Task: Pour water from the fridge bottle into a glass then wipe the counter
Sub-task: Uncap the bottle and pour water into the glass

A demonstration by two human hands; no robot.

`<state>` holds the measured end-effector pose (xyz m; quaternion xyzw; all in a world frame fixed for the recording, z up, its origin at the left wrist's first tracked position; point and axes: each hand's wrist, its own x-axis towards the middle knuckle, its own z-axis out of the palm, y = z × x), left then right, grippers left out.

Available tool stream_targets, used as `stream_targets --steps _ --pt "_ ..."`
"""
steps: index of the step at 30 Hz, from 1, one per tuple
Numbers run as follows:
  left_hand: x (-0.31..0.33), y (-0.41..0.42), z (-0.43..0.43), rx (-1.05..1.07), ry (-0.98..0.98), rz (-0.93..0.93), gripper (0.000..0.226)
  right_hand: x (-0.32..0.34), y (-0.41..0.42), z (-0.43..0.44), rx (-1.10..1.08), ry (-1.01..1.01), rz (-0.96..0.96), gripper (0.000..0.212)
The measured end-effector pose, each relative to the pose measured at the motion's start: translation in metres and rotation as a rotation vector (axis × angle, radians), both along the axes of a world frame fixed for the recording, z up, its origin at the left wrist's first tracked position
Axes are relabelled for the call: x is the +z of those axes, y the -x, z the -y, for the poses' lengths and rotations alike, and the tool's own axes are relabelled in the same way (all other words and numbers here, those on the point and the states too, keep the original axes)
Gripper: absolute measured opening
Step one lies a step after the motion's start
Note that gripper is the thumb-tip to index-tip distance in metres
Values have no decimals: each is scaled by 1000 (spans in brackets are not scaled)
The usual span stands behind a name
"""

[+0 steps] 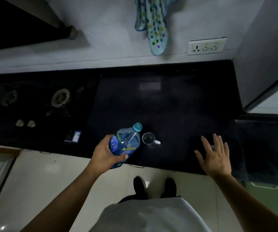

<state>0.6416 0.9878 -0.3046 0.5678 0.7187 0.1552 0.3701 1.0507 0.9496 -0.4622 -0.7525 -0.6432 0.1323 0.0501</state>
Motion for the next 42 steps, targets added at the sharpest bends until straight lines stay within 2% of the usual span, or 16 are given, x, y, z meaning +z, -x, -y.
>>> stream_targets --steps 6,19,42 --pt "-11 4 1 -25 28 -94 70 5 1 -2 3 34 33 77" --pt "-25 6 -8 -105 78 -251 78 -1 -1 -3 -9 34 41 83" --pt "-31 -8 -18 -147 140 -359 82 -3 -2 -2 -7 16 39 81"
